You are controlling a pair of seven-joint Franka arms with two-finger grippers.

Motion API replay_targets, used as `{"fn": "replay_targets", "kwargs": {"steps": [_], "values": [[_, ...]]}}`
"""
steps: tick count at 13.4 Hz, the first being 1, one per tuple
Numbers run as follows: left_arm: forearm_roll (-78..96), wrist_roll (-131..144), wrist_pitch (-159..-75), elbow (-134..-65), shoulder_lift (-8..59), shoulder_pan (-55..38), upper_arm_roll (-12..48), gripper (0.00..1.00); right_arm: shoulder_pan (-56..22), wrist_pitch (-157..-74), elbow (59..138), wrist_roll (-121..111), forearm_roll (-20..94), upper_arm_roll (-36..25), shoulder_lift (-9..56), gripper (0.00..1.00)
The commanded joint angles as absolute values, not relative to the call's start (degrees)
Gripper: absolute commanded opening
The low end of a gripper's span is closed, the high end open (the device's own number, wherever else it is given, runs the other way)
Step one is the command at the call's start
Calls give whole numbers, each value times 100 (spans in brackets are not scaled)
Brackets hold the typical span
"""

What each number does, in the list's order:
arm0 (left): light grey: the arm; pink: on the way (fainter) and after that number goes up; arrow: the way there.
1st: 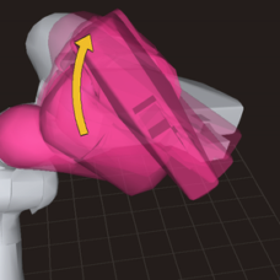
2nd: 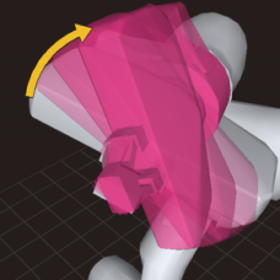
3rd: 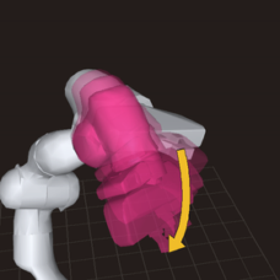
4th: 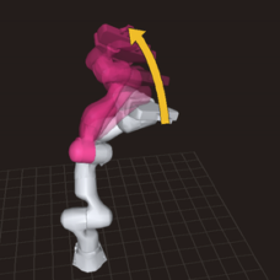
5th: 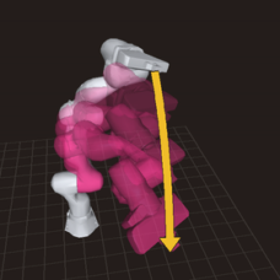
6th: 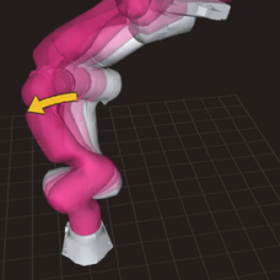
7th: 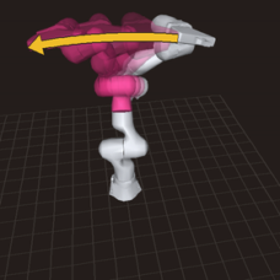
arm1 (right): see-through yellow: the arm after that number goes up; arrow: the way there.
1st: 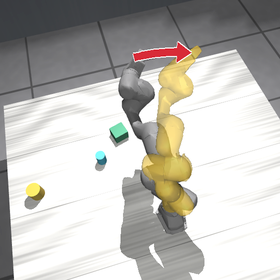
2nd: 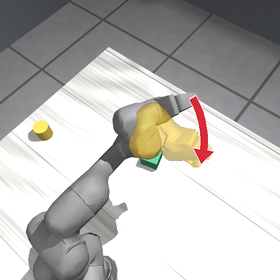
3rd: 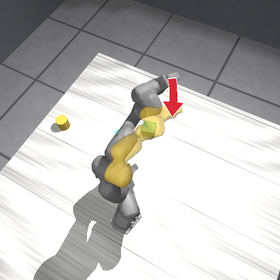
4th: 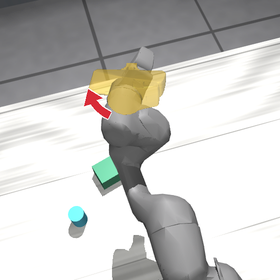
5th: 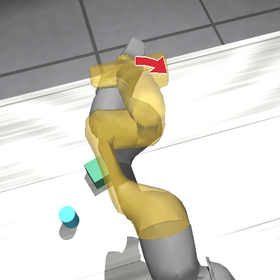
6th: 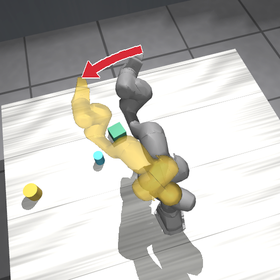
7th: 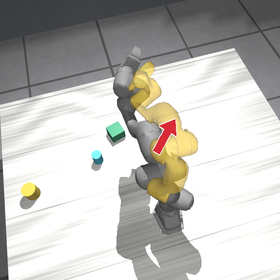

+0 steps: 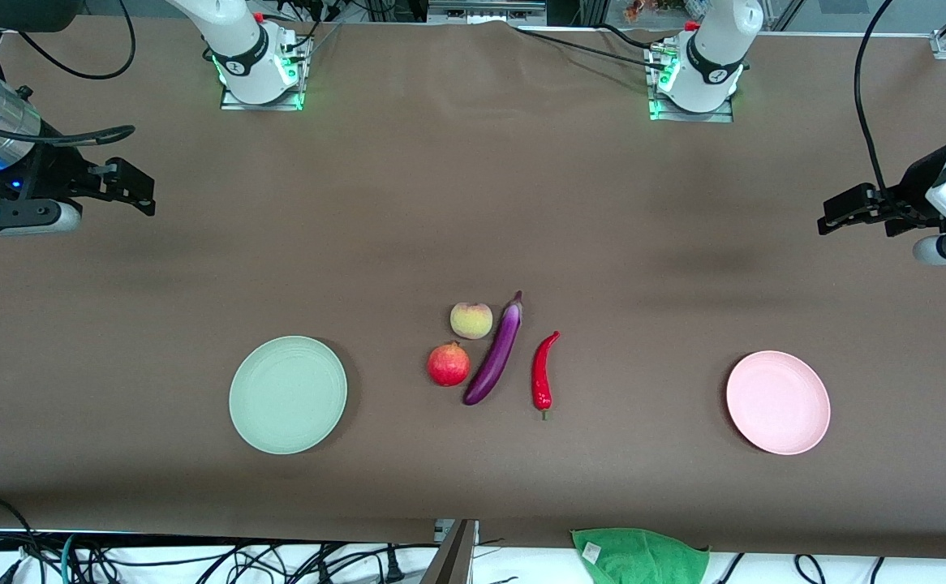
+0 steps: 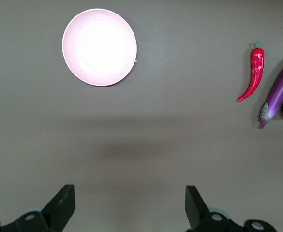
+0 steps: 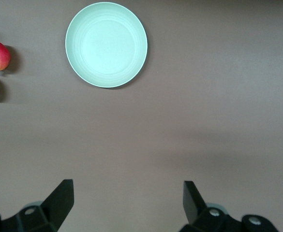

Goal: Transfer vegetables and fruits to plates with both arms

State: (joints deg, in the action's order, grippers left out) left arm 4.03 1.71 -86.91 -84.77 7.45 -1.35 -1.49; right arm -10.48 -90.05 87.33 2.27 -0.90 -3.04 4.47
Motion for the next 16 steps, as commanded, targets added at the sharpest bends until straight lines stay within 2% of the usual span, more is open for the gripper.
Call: {"fn": "replay_targets", "kwargs": {"steps": [1,16], "values": [[272,105,-8692,-8358,809,-193,-185,100,-1011,-8816,8710,237,-114,-272,387,100],[272,114,-8692,-8358,809,-193,-185,100,-1037,-9009,8543,211,-176,-290,448,100]]}}
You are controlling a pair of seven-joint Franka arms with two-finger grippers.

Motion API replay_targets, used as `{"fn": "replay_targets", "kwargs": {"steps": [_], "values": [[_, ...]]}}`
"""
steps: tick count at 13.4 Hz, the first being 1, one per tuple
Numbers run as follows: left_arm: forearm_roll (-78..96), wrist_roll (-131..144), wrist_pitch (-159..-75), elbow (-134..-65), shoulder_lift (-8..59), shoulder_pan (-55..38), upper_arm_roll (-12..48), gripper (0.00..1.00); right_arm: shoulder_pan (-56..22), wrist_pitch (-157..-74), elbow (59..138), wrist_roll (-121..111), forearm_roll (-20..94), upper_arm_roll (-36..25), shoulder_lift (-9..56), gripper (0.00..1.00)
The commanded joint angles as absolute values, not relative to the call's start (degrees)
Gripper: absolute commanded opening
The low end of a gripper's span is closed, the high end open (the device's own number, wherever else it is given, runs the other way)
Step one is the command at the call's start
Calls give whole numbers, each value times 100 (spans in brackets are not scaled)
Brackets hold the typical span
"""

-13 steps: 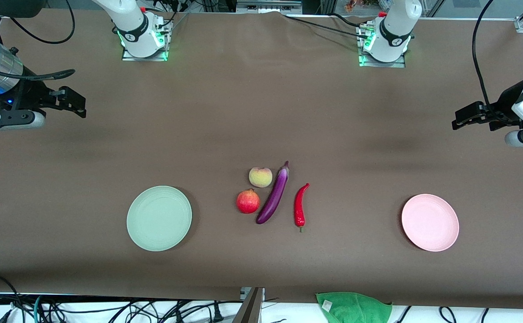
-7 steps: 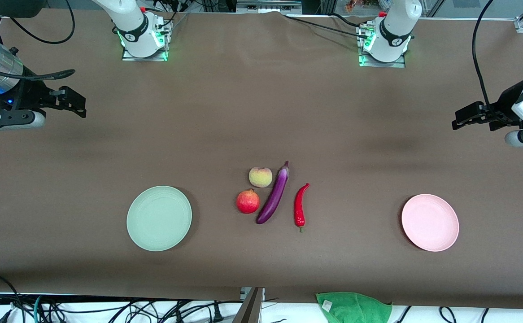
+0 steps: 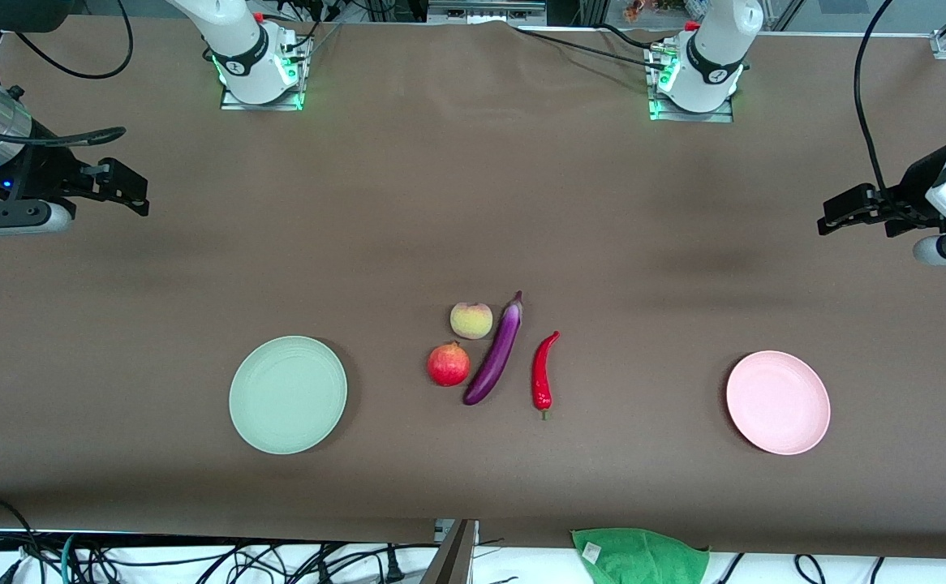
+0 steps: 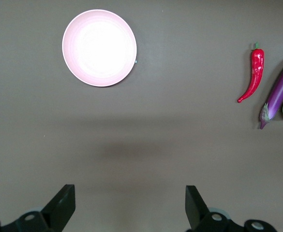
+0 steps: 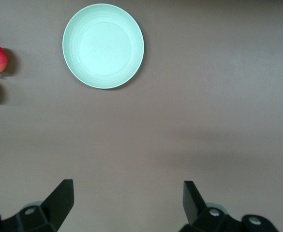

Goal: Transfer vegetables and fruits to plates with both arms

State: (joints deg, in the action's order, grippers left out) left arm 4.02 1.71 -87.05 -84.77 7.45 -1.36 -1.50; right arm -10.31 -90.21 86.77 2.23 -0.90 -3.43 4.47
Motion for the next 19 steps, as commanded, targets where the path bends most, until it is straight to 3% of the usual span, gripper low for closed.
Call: {"fn": "replay_targets", "kwargs": {"steps": [1,19], "values": [[272,114,-8692,-8358,809,-193,-185,100,-1028,-9009,8534,194,-167,-290,474,100],[272,97,-8701,-8358,809,-193,-185,100,-1055,-9018,8587,44,-105,-281,589,100]]}}
